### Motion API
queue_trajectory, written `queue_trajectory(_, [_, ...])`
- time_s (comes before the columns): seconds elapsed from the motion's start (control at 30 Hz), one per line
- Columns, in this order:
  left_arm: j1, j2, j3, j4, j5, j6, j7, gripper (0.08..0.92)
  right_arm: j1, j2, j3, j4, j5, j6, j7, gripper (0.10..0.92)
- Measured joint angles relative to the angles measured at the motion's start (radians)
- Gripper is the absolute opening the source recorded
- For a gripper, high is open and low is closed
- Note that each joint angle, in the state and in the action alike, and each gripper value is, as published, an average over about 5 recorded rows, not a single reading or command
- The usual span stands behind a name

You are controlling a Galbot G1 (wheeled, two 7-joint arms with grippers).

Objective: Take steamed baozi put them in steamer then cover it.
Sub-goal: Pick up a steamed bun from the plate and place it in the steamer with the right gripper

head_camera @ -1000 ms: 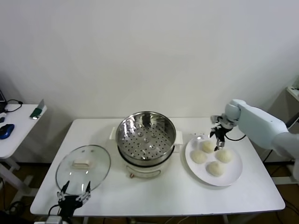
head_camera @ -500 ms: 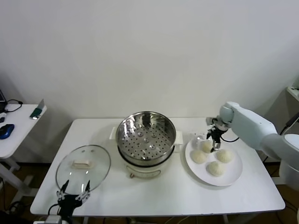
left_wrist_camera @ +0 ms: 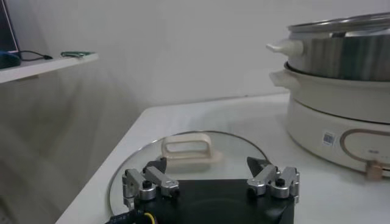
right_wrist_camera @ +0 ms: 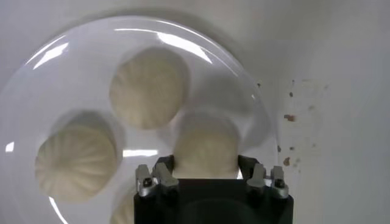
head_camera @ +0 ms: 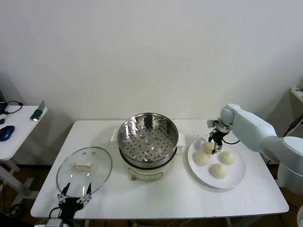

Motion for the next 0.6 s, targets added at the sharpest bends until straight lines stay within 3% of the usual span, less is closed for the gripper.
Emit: queue_trajectory(0.6, [0.004, 0.009, -0.007, -0.016, -0.005, 0.004, -0.001, 0.823, 0.424, -0.04, -0.261, 0.393, 0.098, 0.18, -0.004, 0.687])
